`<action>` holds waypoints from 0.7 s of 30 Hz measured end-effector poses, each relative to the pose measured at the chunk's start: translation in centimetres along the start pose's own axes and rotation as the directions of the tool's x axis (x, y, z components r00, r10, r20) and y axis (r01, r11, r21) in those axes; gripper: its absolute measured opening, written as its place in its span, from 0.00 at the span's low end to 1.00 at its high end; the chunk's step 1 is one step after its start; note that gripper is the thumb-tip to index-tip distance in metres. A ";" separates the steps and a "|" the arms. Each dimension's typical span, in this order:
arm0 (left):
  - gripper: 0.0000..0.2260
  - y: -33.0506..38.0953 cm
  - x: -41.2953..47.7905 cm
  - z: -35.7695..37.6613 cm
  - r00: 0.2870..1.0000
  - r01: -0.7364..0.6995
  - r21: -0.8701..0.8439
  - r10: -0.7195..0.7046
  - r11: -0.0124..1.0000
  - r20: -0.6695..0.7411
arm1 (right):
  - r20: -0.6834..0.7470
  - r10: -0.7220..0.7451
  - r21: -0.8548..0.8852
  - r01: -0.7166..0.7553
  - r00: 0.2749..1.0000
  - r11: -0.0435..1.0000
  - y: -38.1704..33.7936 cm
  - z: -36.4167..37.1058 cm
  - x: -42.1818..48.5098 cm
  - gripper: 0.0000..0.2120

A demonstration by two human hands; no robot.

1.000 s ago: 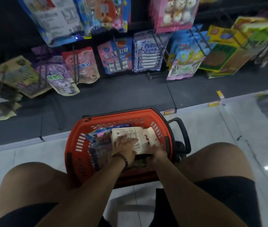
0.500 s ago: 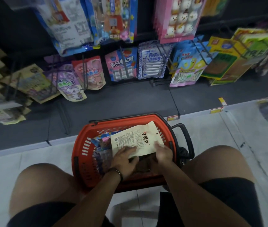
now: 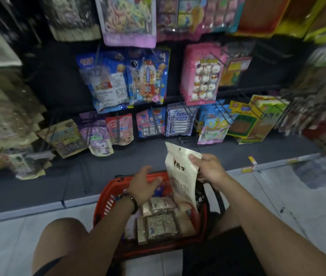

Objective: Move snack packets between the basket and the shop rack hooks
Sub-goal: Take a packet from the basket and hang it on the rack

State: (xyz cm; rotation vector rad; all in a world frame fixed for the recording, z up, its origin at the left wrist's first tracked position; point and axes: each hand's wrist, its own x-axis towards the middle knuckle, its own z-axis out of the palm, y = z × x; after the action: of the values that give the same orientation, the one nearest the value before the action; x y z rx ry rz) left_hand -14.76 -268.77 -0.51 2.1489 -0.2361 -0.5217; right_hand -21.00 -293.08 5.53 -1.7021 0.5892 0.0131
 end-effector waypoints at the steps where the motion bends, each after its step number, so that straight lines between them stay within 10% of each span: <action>1: 0.30 1.4 -0.1 -1.2 1.000 -0.014 -0.044 0.015 0.999 0.006 | 0.045 -0.042 -0.052 0.044 0.998 0.998 -1.8 -0.6 -0.3 0.15; 5: 0.44 7.0 -0.5 -7.0 0.996 -0.088 -0.212 0.085 0.973 -0.026 | 0.220 -0.174 -0.249 0.228 0.960 0.941 -9.0 -2.0 -1.7 0.15; 10: 0.07 13.7 -2.8 -12.8 0.974 -0.227 -0.407 0.196 0.885 -0.117 | 0.252 -0.331 -0.249 0.392 0.909 0.886 -16.8 -1.9 -3.8 0.12; 21: 0.05 22.6 -6.8 -20.8 0.886 -0.426 -0.387 0.291 0.818 -0.361 | 0.274 -0.458 -0.213 0.518 0.845 0.828 -28.2 -1.1 -6.2 0.11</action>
State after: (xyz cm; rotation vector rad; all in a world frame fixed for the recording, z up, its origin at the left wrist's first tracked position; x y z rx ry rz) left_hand -11.01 -264.56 30.48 1.6310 -0.3183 -0.0255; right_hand -15.76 -289.05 33.66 -2.0578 -0.0323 -0.0947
